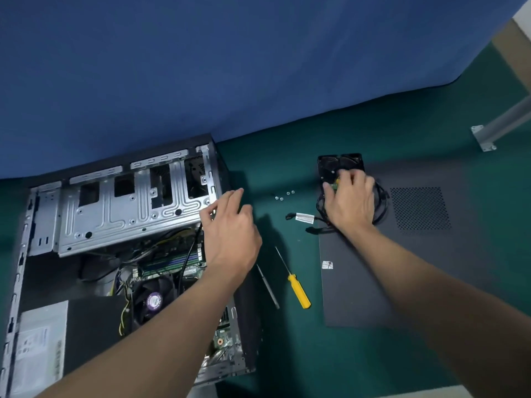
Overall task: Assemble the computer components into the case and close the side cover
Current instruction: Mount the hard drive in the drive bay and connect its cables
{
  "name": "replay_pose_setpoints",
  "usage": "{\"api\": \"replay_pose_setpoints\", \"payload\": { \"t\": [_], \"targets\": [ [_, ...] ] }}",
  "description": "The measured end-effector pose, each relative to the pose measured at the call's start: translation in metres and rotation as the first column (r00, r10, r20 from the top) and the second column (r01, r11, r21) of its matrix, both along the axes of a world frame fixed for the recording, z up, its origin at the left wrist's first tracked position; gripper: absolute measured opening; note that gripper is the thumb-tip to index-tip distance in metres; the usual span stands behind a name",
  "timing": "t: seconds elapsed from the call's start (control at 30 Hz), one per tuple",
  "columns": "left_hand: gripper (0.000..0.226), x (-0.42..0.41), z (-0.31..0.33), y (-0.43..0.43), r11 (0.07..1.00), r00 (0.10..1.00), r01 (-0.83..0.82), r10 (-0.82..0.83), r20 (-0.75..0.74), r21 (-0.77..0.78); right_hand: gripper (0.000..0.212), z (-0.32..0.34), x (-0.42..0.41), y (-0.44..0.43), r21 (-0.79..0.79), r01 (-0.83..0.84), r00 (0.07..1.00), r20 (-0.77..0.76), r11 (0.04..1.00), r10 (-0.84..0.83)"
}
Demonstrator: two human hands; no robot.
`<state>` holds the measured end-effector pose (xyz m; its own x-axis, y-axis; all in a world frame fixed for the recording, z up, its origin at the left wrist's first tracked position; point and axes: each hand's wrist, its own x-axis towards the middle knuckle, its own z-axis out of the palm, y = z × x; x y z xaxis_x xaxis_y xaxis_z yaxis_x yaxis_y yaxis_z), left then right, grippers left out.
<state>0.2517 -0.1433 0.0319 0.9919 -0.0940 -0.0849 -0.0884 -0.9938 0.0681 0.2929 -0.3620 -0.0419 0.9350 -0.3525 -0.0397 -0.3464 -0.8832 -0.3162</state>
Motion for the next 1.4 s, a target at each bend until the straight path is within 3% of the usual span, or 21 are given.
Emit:
{"api": "replay_pose_setpoints", "payload": {
  "t": [0.13,0.2,0.3,0.4,0.53,0.67,0.8,0.87,0.93,1.03,1.1,1.17,1.23,1.3,1.33,1.4],
  "targets": [
    [0.022,0.001,0.001,-0.001,1.000,1.000,0.000,0.000,-0.011,0.026,0.104,-0.011,0.034,-0.007,-0.025,0.136,0.972,-0.191,0.990,-0.139],
    [0.021,0.001,0.001,-0.002,1.000,1.000,0.000,0.000,-0.013,0.025,0.122,-0.016,0.047,-0.010,-0.070,0.163,0.946,-0.271,0.984,-0.176],
    [0.018,0.001,-0.001,-0.001,1.000,1.000,0.007,-0.007,0.008,0.011,0.129,-0.021,0.067,-0.008,-0.163,0.212,0.876,-0.406,0.964,-0.261],
    [0.018,0.001,-0.005,0.001,1.000,0.997,0.025,-0.024,0.079,-0.002,0.117,-0.017,0.079,-0.003,-0.215,0.244,0.831,-0.455,0.946,-0.318],
    [0.018,0.002,-0.006,0.002,0.999,0.992,0.037,-0.037,0.121,0.002,0.126,-0.007,0.069,-0.008,-0.155,0.185,0.906,-0.355,0.970,-0.230],
    [0.022,0.001,-0.005,0.001,0.999,0.990,0.048,-0.051,0.131,0.024,0.130,0.030,0.052,-0.013,0.083,0.138,0.981,-0.149,0.987,-0.124],
    [0.053,-0.003,0.001,-0.005,0.989,0.987,0.138,-0.141,0.072,0.046,0.137,0.073,0.027,-0.011,0.301,0.050,0.997,0.033,0.952,-0.063],
    [0.065,-0.002,0.006,-0.011,0.974,0.977,0.211,-0.209,0.039,-0.076,0.137,0.091,0.014,-0.006,0.375,0.012,0.993,0.106,0.927,-0.055],
    [0.078,0.006,0.015,-0.025,0.907,0.971,0.203,-0.234,-0.040,-0.369,0.137,0.107,0.003,0.000,0.466,-0.017,0.988,0.144,0.885,-0.057],
    [0.076,0.021,0.034,-0.053,0.677,0.948,-0.053,-0.196,-0.250,-0.734,0.134,0.124,-0.005,0.012,0.613,-0.044,0.982,0.171,0.789,-0.079],
    [0.051,0.029,0.037,-0.061,0.578,0.956,-0.141,-0.132,-0.262,-0.804,0.129,0.130,-0.007,0.021,0.699,-0.019,0.981,0.150,0.715,-0.120],
    [0.031,0.033,0.039,-0.064,0.580,0.980,-0.131,-0.044,-0.192,-0.804,0.125,0.131,-0.007,0.025,0.756,-0.012,0.987,0.114,0.654,-0.114],
    [0.024,0.033,0.039,-0.063,0.617,0.986,-0.135,0.003,-0.169,-0.775,0.119,0.127,-0.007,0.020,0.843,-0.018,0.996,0.064,0.537,-0.068],
    [0.024,0.030,0.036,-0.060,0.564,0.976,-0.208,0.063,-0.209,-0.799,0.099,0.114,-0.005,0.006,0.885,-0.004,0.997,0.036,0.465,-0.061],
    [0.024,0.028,0.036,-0.059,0.505,0.963,-0.267,0.103,-0.249,-0.821,0.084,0.103,-0.005,-0.003,0.852,0.016,0.994,0.043,0.524,-0.099],
    [0.025,0.024,0.037,-0.056,0.362,0.922,-0.386,0.174,-0.345,-0.848,0.060,0.075,-0.007,-0.024,0.627,0.087,0.980,0.086,0.774,-0.180]
  ]
}}
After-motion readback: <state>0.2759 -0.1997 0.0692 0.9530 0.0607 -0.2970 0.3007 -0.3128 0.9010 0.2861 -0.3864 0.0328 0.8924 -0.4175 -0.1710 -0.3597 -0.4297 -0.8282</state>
